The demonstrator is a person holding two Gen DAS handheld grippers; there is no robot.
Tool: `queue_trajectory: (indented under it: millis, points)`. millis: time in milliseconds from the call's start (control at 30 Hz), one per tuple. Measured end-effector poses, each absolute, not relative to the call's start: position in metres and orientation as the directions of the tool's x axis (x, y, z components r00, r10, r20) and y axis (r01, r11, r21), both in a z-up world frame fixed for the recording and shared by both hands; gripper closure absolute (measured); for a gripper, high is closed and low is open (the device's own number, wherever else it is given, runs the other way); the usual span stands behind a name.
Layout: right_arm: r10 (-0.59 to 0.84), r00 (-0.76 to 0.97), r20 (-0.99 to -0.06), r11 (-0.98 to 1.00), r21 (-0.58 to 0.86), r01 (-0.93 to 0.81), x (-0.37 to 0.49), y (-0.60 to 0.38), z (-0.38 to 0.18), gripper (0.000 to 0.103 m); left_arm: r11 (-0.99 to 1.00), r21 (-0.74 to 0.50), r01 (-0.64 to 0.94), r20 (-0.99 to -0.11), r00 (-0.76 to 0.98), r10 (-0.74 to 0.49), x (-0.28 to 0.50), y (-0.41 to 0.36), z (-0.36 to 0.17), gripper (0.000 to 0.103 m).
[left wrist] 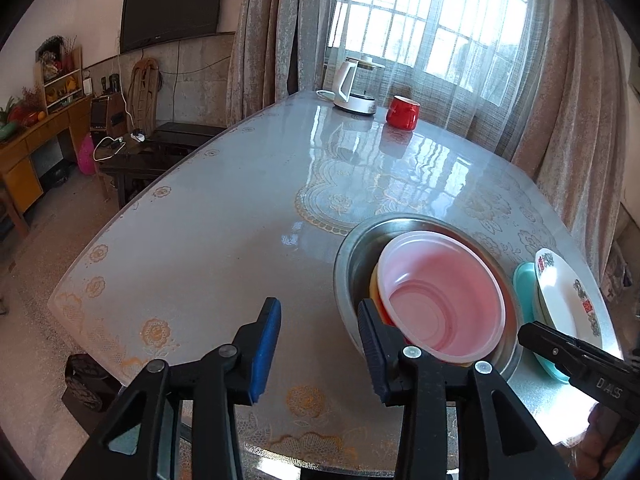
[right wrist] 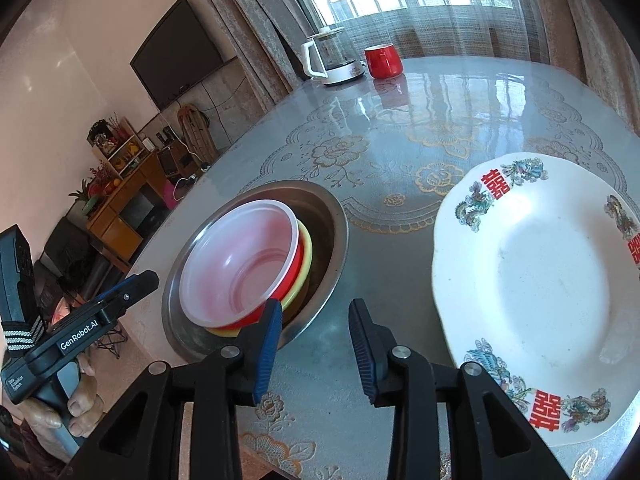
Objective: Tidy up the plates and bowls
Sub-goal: 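Open both grippers to release the red bowl and withdraw, then grasp the steel bowl rim with both grippers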
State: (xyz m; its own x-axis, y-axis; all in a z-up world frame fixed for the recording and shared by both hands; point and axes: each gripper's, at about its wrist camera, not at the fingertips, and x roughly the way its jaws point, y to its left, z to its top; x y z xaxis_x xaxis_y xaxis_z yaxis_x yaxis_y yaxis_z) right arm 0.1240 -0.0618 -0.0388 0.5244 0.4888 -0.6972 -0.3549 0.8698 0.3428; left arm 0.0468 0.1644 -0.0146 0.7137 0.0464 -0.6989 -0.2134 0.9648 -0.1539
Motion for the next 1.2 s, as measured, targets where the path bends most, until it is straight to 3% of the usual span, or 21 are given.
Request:
queue_trajectory:
  millis: [200,433,633,733,933,1200]
  points:
    - [0.471,0.531,-0.704,0.879,0.322,-0.352,0.128,-0.058,-0.041,0.073,0.952,-0.219,-0.212,-0.697,0.717,-0.001,0.051,0.179,-0.022,0.064]
    - [0.475,0.494,-0.728,0.875,0.335,-0.348,0.14,-0.054,-0.045,0.073,0.978,-0.112,-0.174,-0.682,0.73,0.052,0.061,0.17,-0.023,0.065]
    - [0.455,0.488,-0.745,0.883,0.308,-0.354,0.146,-0.046,-0.046,0.073,0.984,-0.131,-0.121,-0.706,0.708,-0.006,0.075,0.168,-0.027,0.065]
    - [0.451,0.488,-0.747,0.885,0.302,-0.355,0.151,-0.044,-0.044,0.073,0.987,-0.125,-0.104,-0.721,0.693,-0.018,0.084,0.165,-0.031,0.067]
    - [0.434,0.491,-0.755,0.888,0.266,-0.376,0.156,-0.04,-0.042,0.076,0.985,-0.163,-0.057,-0.722,0.687,-0.08,0.089,0.16,-0.035,0.085]
    - [0.466,0.44,-0.768,0.864,0.288,-0.413,0.154,-0.044,-0.043,0.079,0.984,-0.179,-0.017,-0.712,0.692,-0.117,0.09,0.162,-0.036,0.086]
